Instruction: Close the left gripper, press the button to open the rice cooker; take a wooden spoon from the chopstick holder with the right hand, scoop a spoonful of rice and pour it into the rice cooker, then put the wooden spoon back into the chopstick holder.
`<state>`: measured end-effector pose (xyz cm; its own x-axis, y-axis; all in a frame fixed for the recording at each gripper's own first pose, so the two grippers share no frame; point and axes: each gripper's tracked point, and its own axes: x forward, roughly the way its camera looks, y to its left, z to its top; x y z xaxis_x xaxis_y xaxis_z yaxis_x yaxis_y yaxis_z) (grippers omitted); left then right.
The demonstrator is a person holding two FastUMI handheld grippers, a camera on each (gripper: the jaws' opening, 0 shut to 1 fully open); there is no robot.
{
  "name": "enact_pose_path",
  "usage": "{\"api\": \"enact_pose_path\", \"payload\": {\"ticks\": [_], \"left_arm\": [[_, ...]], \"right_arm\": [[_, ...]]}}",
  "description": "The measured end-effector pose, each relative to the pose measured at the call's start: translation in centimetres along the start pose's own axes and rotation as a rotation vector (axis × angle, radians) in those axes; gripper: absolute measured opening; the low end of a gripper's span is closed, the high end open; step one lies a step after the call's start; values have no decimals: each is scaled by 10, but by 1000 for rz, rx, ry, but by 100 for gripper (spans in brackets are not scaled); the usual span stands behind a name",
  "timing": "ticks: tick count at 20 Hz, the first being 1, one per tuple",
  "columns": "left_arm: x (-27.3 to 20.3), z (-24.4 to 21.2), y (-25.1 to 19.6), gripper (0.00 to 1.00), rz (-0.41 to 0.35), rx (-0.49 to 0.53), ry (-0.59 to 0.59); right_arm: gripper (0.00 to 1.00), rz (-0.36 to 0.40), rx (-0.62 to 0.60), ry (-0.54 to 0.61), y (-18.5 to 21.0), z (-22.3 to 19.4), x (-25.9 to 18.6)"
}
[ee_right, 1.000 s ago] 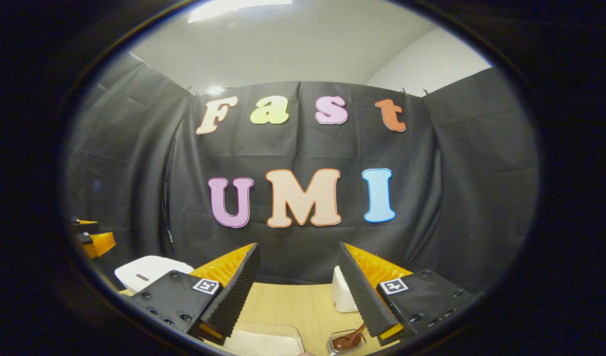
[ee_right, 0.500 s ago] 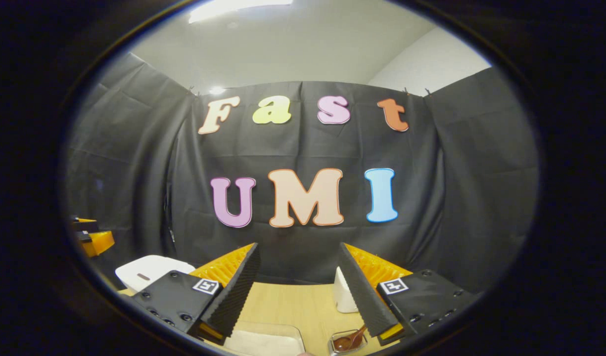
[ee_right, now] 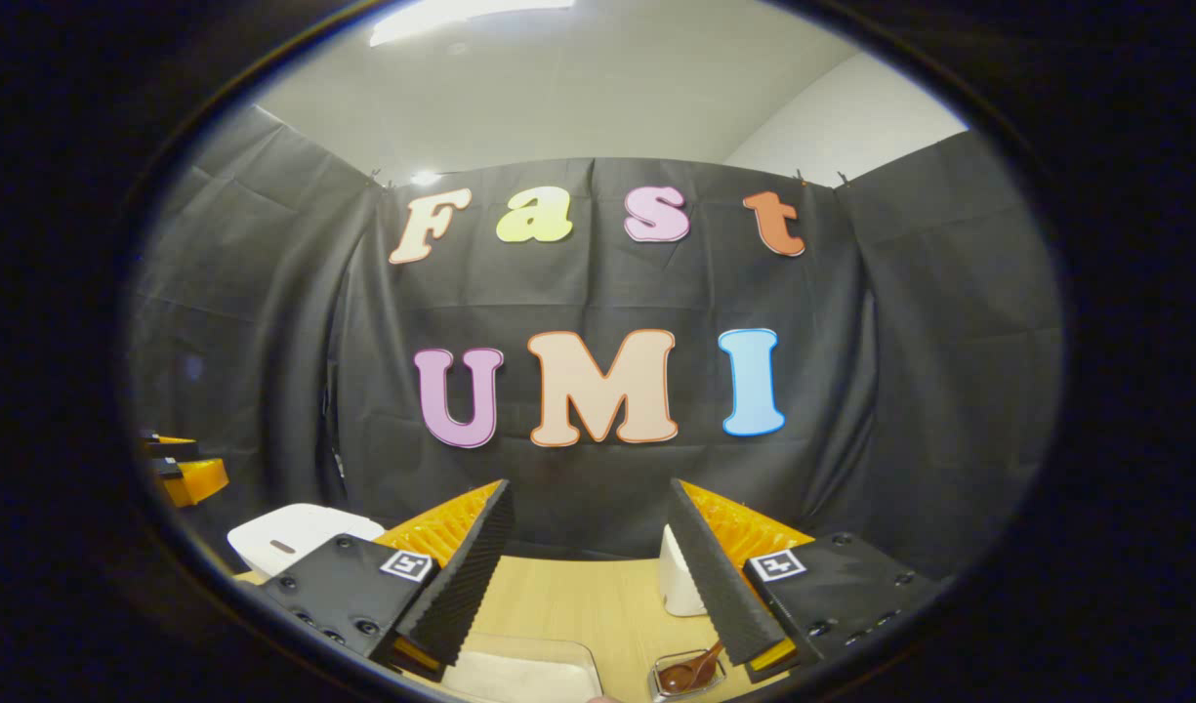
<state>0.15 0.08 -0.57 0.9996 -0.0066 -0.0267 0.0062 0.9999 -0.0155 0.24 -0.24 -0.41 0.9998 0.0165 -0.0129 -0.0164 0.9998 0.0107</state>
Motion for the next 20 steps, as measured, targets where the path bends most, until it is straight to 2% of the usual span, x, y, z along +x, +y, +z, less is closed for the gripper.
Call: {"api": "enact_pose_path", "payload": {"ticks": [1,2,5,10,11,13,20], "left_arm": [[2,-1,2,86,1,-7,6],[3,-3,4,84,4,-9,10],[7,-4,11,69,14,-9,11],[19,-12,15,26,-3,-23,21],[23,-16,17,9,-4,-28,29],[30,-24,20,0,-17,-48,47],[54,-73,34,0,-23,-93,161]], "right_arm": [[97,-2,-1,-1,-1,0,1],[98,-4,0,-3,-1,1,1],[100,-12,-3,-1,-3,-1,1],[100,-24,-11,3,-3,-1,1],[100,-28,-13,4,-4,-1,1],[100,-34,-19,5,-4,0,1],[100,-64,-43,11,-7,0,-1]]}}
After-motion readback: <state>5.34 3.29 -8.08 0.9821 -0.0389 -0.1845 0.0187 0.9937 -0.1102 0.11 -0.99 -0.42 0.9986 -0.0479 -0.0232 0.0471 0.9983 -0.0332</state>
